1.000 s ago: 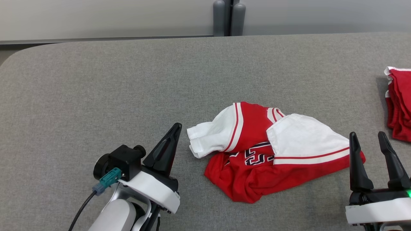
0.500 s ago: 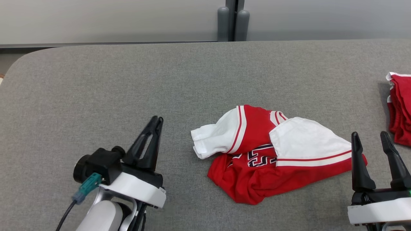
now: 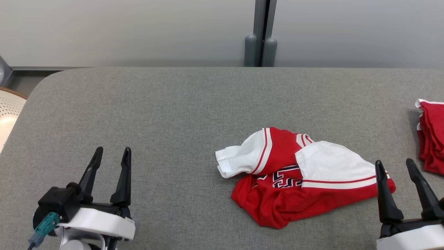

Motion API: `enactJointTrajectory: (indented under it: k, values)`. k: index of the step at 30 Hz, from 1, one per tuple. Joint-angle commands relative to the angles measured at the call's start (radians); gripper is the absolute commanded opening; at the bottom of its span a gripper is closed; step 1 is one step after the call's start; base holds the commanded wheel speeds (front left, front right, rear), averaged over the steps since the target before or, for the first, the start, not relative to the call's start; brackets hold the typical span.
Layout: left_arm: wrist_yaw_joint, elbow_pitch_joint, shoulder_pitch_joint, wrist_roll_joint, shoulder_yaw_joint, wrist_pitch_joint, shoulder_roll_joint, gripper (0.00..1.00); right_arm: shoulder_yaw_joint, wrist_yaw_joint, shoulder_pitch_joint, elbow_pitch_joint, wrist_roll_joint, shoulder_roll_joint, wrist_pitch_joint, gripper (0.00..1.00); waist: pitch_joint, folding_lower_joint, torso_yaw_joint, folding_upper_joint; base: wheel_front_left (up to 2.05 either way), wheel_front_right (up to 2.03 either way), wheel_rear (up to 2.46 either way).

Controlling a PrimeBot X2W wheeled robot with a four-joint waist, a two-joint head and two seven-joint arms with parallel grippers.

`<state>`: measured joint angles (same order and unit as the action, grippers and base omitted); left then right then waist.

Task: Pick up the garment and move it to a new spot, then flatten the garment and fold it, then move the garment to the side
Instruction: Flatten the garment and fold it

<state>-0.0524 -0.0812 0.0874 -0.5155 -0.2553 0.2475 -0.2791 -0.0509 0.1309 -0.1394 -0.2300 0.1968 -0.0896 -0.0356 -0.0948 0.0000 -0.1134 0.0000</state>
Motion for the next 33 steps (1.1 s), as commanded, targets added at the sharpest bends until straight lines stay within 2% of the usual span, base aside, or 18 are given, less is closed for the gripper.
enactJointTrajectory:
  k: [1,8,26,30,33]
  values:
    - [0.009,-0.007,-0.018,-0.007,0.005,0.005,-0.011,1.0,0.003,0.0,-0.015,-0.001,0.0,-0.009,-0.009,1.0,0.021,0.0,-0.006,0.0,0.0,0.0,0.0]
    - [0.024,-0.033,-0.065,-0.009,-0.002,0.006,-0.037,1.0,0.006,0.0,-0.054,-0.017,0.006,-0.016,-0.036,1.0,0.063,0.0,-0.011,0.0,0.0,0.0,0.0]
    - [0.033,-0.057,-0.032,0.009,-0.038,0.008,-0.032,1.0,-0.012,0.0,-0.051,-0.048,0.009,-0.006,-0.057,1.0,0.045,0.0,-0.019,0.0,0.0,0.0,0.0]
    - [0.056,-0.052,-0.002,0.0,-0.076,-0.034,-0.014,1.0,-0.012,0.0,-0.042,-0.052,0.007,-0.003,-0.058,1.0,0.025,0.0,-0.017,0.0,0.0,0.0,0.0]
    - [0.086,-0.052,0.043,0.009,-0.139,-0.091,0.013,1.0,-0.007,0.0,-0.028,-0.056,0.004,-0.002,-0.063,1.0,-0.002,0.0,-0.01,0.0,0.0,0.0,0.0]
